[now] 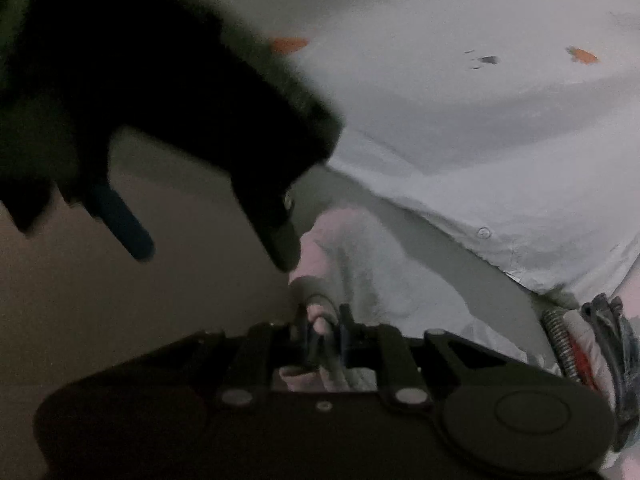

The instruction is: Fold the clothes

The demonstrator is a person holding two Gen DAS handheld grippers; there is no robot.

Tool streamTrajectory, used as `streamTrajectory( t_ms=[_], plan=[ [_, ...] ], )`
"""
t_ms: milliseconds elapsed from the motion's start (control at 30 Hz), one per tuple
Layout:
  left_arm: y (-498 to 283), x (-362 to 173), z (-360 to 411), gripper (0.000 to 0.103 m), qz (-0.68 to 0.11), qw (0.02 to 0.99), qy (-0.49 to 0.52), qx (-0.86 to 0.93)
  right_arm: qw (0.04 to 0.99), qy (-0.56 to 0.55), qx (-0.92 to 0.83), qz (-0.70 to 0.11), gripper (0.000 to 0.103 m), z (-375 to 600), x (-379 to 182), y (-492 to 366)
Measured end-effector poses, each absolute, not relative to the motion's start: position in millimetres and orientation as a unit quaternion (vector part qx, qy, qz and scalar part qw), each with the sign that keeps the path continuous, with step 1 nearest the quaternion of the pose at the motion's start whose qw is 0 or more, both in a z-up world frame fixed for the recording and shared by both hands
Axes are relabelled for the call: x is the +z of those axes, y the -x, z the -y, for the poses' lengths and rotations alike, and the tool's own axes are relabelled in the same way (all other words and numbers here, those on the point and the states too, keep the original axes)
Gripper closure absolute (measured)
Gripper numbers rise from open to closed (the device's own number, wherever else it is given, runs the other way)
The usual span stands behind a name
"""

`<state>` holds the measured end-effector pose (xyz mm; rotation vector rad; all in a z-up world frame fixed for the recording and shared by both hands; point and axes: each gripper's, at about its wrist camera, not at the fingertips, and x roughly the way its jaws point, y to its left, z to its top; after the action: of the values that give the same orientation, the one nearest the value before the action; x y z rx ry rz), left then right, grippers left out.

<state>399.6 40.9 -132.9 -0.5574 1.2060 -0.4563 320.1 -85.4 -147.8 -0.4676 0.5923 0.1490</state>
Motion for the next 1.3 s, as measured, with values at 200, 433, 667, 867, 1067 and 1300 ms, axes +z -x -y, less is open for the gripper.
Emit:
streamTrajectory(
  t_ms=[200,433,667,867,1067,1300],
  plan=[
    [-453.6,-141.5,-11.5,0.003,-0.542,0.742,0.336,-0.208,0.935,0.163,0.105,-0.297,0.089,115.5,-126.2,-320.4],
    [-490.9,-155.3,33.6,0.076,-0.546,0.764,0.326,-0.104,0.931,0.147,0.172,-0.288,0.089,145.4,-116.7,-313.2],
    [-496.3,-71.2,118.6,0.081,-0.468,0.824,0.283,-0.151,0.948,0.084,0.173,-0.254,0.089,243.2,-91.5,-324.4],
    [-521.8,-23.5,260.4,0.071,-0.438,0.823,0.219,-0.288,0.967,-0.010,0.071,-0.245,0.089,366.4,-60.3,-300.3],
    [-524.7,-59.6,348.7,0.011,-0.468,0.807,0.120,-0.341,0.926,-0.054,-0.103,-0.359,0.069,462.4,-119.1,-298.4],
    [-496.3,-98.8,279.5,0.009,-0.505,0.810,0.102,-0.280,0.911,-0.143,-0.153,-0.356,0.044,472.4,-129.4,-281.7]
  ],
)
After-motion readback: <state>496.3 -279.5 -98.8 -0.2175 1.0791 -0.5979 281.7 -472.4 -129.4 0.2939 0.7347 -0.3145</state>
